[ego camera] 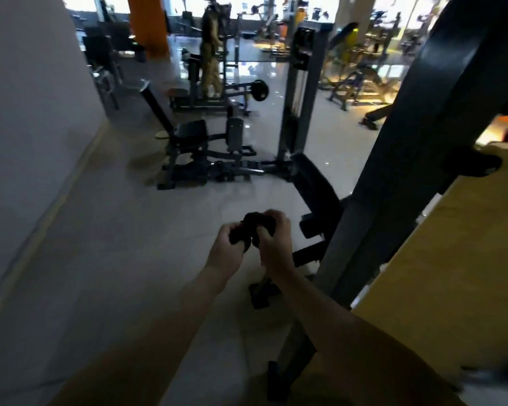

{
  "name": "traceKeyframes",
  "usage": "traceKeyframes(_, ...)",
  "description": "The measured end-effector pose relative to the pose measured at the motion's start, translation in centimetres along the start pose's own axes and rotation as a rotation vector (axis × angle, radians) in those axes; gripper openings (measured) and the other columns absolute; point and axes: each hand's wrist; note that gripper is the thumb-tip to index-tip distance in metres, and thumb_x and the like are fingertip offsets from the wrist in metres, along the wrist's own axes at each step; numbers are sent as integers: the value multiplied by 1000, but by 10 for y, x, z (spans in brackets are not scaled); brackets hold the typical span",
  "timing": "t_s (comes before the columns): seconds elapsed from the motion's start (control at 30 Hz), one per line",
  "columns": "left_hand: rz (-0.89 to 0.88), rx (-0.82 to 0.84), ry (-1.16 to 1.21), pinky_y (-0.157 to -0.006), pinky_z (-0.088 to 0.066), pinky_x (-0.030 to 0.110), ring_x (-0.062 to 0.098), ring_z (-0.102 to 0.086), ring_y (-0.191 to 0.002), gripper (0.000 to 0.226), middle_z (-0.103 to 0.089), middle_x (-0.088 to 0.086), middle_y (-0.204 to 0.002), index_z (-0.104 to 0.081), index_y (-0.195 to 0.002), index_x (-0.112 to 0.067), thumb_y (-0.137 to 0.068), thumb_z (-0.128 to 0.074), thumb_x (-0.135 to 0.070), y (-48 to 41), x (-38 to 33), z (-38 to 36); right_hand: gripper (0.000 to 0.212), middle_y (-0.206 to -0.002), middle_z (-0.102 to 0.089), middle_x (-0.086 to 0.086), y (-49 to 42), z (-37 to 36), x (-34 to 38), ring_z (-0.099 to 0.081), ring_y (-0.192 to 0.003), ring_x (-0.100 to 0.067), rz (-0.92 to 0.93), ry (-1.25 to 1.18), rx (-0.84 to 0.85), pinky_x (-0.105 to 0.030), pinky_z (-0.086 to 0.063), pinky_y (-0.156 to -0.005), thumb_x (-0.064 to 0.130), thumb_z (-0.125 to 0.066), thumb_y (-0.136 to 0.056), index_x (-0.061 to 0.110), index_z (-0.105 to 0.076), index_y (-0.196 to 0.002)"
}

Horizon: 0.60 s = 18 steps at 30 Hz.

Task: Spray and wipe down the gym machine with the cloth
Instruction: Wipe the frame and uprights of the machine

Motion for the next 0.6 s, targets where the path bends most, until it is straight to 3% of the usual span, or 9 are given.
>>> traceKeyframes(0.1, -19, 131, -20, -77, -51, 27, 16, -62, -90, 15, -64, 4, -102, -56, -113, -18, -100, -57, -11, -43, -14, 9, 16, -107, -56, -6, -24, -8, 4, -62, -88, -19, -55, -46, -153, -27, -55, -69, 13, -53, -98, 23, -53, -110)
traceKeyframes(0.23, -71, 314, 18, -68, -50, 20, 17, -63, -86, 15, -64, 6, -99, -57, -109, -12, -96, -59, -4, -89, -42, -1, 15, -106, -63, 1, -48, -3, 8, -66, -92, -16, -103, 13, -362, -35, -59, -76, 32, -52, -102, 30, -52, -117)
traceKeyframes(0.37, -86, 491, 58, -66, -51, 26, 19, -63, -82, 12, -64, 10, -98, -57, -107, -13, -97, -60, -11, -114, -57, -39, 17, -116, -57, 1, -64, 13, 9, -60, -104, -8, -45, 20, -543, -25, -52, -84, 26, -51, -103, 36, -51, -115)
traceKeyframes(0.5, -97, 589, 79, -63, -52, 23, 21, -65, -90, 18, -63, 12, -106, -52, -117, -15, -99, -56, -14, -138, -65, -73, 26, -124, -47, -2, -85, 22, 6, -58, -108, -13, -33, 2, -622, -28, -57, -79, 20, -50, -99, 40, -50, -116)
traceKeyframes(0.6, -110, 630, 104, -58, -52, 20, 21, -63, -90, 25, -61, 13, -108, -50, -123, -16, -98, -53, -11, -159, -66, -93, 22, -121, -49, 0, -104, 32, 1, -57, -104, -9, -46, 88, -713, -28, -54, -79, 25, -48, -99, 39, -49, -116)
Point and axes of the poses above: each hand's wrist, its own y-axis away from the middle knuckle, its own z-axis out of the back of the hand, x = y × z
